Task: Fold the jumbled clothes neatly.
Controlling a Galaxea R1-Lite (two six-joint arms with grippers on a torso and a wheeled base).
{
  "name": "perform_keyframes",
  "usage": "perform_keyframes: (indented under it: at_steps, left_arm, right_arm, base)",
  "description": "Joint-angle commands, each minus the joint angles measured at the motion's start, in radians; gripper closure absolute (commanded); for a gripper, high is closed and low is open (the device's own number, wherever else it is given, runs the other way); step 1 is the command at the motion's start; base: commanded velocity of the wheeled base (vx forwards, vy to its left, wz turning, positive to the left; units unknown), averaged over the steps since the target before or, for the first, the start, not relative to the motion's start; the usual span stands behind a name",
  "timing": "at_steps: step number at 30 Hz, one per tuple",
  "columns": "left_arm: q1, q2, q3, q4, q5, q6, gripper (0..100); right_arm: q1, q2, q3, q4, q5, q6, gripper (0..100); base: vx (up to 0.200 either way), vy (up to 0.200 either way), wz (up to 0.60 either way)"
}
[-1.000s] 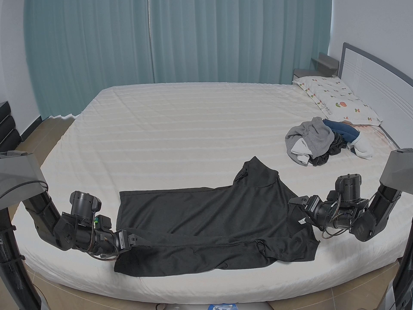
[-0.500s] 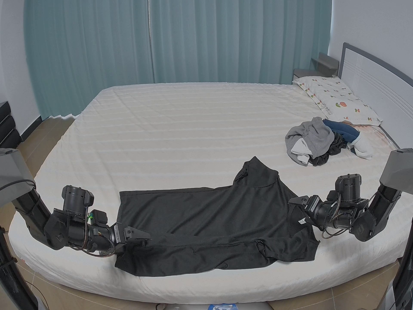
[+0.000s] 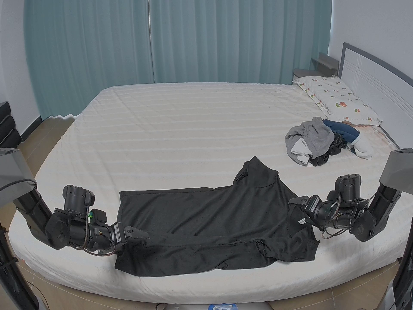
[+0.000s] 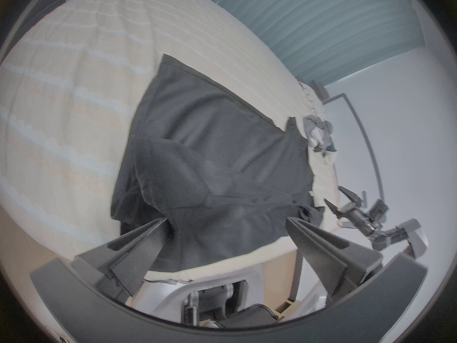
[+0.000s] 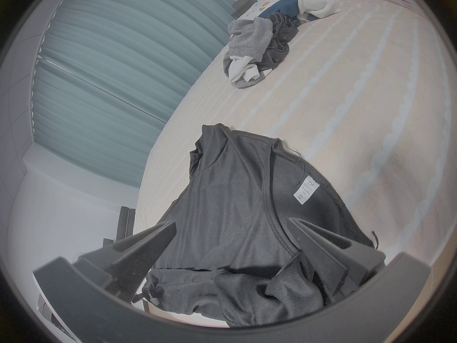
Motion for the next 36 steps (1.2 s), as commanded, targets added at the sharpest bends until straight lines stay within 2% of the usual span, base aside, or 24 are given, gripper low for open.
perform_keyframes:
  at_steps: [1,11,12,16,19,22,31,36]
  left_arm:
    - [-0.005,0.094,-0.031,-0.003,0.065,0.012,0]
    - [-0.012,0.1,-0.051,-0.001,0.068,-0.005,0]
    - [-0.015,0.1,-0.051,-0.001,0.077,-0.005,100]
    - [-0.008,0.096,-0.052,0.0,0.103,-0.001,100]
    - [0.0,0.083,-0.054,-0.001,0.177,-0.002,100]
    - [0.0,0.046,-0.048,0.0,0.209,-0.002,100]
    - [0.012,-0.073,-0.025,0.01,0.208,-0.001,100]
    - [0.008,-0.061,-0.013,0.01,0.189,0.006,100]
  right_arm:
    - [0.001,0.003,0.0,0.0,0.0,0.001,0]
    - [0.001,0.011,0.0,0.0,0.0,-0.001,0]
    - [0.001,0.011,-0.001,0.0,0.0,-0.001,0]
    - [0.0,0.009,0.0,0.0,0.0,-0.001,0]
    - [0.001,0.009,0.0,0.0,0.0,-0.001,0]
    - [0.001,0.006,0.0,0.0,0.0,-0.001,0]
    - [0.0,0.0,0.0,0.0,-0.001,-0.002,0]
    - [0.001,0.004,0.002,0.0,-0.001,-0.004,0]
  base:
    - [0.0,0.0,0.0]
    - [0.0,0.0,0.0]
    - [0.0,0.0,0.0]
    - [0.0,0.0,0.0]
    - [0.0,0.0,0.0]
    - [0.0,0.0,0.0]
    - [0.0,0.0,0.0]
    - [0.0,0.0,0.0]
